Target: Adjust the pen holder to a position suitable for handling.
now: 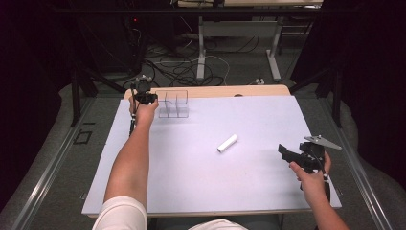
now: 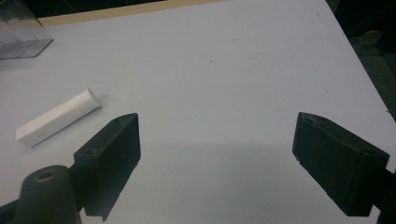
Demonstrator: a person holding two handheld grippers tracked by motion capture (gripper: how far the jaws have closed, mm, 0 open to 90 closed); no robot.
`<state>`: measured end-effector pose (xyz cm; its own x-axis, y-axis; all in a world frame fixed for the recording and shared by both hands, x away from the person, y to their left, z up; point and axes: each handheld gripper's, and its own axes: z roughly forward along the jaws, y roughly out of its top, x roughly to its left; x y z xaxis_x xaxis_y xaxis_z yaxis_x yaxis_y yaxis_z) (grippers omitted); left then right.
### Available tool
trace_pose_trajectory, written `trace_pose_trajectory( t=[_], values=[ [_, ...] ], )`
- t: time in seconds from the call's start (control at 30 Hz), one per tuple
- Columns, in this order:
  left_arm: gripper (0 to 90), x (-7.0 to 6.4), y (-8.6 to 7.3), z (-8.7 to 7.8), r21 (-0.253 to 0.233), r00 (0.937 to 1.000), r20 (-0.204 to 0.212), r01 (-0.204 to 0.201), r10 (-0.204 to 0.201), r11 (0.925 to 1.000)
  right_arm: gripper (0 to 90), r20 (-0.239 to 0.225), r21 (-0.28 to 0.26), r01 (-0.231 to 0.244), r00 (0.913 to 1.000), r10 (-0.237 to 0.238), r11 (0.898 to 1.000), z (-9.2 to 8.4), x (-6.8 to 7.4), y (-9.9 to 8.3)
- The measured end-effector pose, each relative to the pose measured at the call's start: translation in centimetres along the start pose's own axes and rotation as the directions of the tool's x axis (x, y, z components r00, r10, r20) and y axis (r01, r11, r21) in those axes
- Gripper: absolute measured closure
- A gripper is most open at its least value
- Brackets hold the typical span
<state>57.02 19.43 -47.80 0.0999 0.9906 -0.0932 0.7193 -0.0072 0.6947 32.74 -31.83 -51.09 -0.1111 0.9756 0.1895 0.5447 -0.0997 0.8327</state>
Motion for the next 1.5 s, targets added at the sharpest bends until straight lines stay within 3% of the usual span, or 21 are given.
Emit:
trace_pose_trajectory(
  t=[0.3, 0.4, 0.63, 0.7, 0.77, 0.93, 1.03, 1.23, 1.37, 1.5],
  values=[
    [88.8, -0.4, 0.2, 0.1, 0.005, 0.9994, -0.028, 0.018, -0.018, 0.9998, 14.6, -0.004, -0.003, -0.014, 0.9999, 0.014, 1.000, -0.2, 0.0, 0.1],
    [88.9, -0.4, 0.4, -0.1, 0.027, 0.9991, -0.037, 0.022, -0.021, 0.9994, 14.6, -0.005, 0.005, -0.006, 1.0000, 0.006, 1.000, -0.2, -0.2, 0.1],
    [89.0, -0.4, 0.4, -0.7, 0.047, 0.9990, -0.029, 0.036, -0.034, 0.9983, 14.6, -0.010, 0.008, -0.011, 0.9999, 0.011, 1.000, -0.1, -0.1, 0.0],
    [89.0, -0.6, 0.3, -1.1, 0.056, 0.9980, -0.027, 0.059, -0.057, 0.9967, 14.7, -0.014, 0.006, -0.018, 0.9997, 0.018, 1.000, 0.0, 0.0, 0.0],
    [89.0, -0.7, 0.2, -1.5, 0.054, 0.9978, -0.024, 0.063, -0.062, 0.9966, 14.7, -0.021, 0.011, -0.022, 0.9995, 0.022, 1.000, 0.1, 0.0, 0.0],
    [89.0, -1.3, -0.3, -3.0, 0.056, 0.9994, -0.023, 0.027, -0.025, 0.9981, 14.7, -0.036, 0.018, -0.008, 0.9993, 0.009, 1.000, 0.2, 0.2, 0.1],
    [89.0, -1.5, -0.9, -3.9, 0.061, 0.9995, -0.009, 0.030, -0.029, 0.9977, 14.7, -0.054, 0.020, -0.018, 0.9984, 0.019, 1.000, 0.3, 0.3, 0.0],
    [89.0, -2.1, -2.6, -6.1, 0.053, 0.9997, 0.006, 0.023, -0.023, 0.9984, 14.8, -0.078, 0.030, -0.018, 0.9967, 0.021, 0.999, 0.5, 0.6, -0.1],
    [89.0, -2.6, -3.7, -7.7, 0.044, 0.9999, 0.005, -0.010, 0.009, 0.9990, 14.8, -0.092, 0.042, -0.012, 0.9956, 0.016, 0.999, 0.6, 0.9, -0.3],
    [89.0, -2.4, -4.9, -9.3, 0.051, 0.9993, 0.036, -0.005, 0.003, 0.9987, 14.8, -0.086, 0.039, -0.004, 0.9963, 0.008, 0.999, 0.7, 1.1, -0.3]
  ],
)
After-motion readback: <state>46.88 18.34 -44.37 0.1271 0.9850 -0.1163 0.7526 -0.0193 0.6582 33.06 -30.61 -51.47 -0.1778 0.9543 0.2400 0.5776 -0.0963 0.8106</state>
